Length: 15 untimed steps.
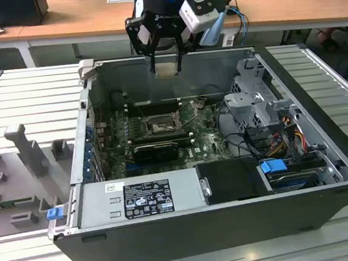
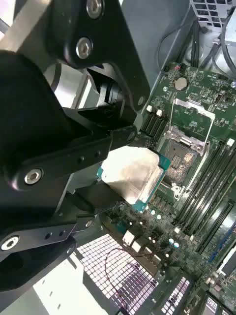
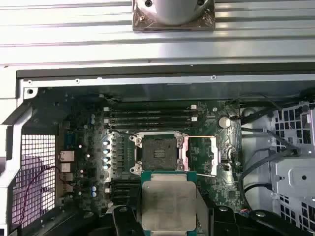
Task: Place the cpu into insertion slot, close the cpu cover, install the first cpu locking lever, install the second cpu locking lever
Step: 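Place the cpu into insertion slot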
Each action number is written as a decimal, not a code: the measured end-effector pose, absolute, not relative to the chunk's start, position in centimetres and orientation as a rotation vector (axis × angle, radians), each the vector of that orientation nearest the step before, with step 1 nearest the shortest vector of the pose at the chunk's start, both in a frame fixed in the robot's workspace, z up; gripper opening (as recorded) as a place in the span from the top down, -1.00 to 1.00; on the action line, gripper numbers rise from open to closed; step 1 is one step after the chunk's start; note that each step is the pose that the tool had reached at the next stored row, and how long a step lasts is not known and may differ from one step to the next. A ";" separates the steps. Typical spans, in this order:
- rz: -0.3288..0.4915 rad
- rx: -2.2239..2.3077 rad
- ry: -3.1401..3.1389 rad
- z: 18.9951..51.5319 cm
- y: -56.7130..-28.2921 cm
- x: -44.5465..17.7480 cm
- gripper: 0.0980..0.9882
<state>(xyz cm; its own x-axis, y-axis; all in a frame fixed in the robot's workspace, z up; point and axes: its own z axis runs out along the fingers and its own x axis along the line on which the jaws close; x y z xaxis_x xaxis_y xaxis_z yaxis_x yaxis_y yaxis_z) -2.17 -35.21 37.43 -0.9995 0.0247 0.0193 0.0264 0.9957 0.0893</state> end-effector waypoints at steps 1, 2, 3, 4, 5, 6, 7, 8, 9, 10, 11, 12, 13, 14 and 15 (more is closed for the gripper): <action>-0.140 -0.048 -3.120 37.4 -35.2 -2.2 0.01; -0.141 -0.115 -3.120 37.4 -35.2 -2.2 0.01; -0.141 -0.168 -3.119 37.4 -35.2 -2.2 0.01; -0.141 -0.192 -3.119 37.4 -35.2 -2.2 0.01; -0.141 -0.200 -3.118 37.4 -35.2 -2.2 0.01; -0.141 -0.205 -3.118 37.4 -35.2 -2.2 0.01; -0.141 -0.209 -3.118 37.4 -35.2 -2.2 0.01; -0.141 -0.212 -3.118 37.4 -35.2 -2.2 0.01; -0.141 -0.213 -3.118 37.4 -35.2 -2.2 0.01; -0.142 -0.214 -3.118 37.4 -35.2 -2.2 0.01; -0.142 -0.215 -3.118 37.4 -35.2 -2.2 0.01; -0.142 -0.215 -3.118 37.4 -35.2 -2.2 0.01; -0.142 -0.215 -3.118 37.3 -35.2 -2.2 0.01; -0.141 -0.215 -3.118 37.3 -35.2 -2.2 0.01; -0.142 -0.217 -3.118 37.3 -35.2 -2.2 0.01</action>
<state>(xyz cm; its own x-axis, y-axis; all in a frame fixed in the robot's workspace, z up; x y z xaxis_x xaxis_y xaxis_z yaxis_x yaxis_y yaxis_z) -2.17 -35.21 37.34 -0.9903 0.1375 0.0196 0.1387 0.9863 0.0893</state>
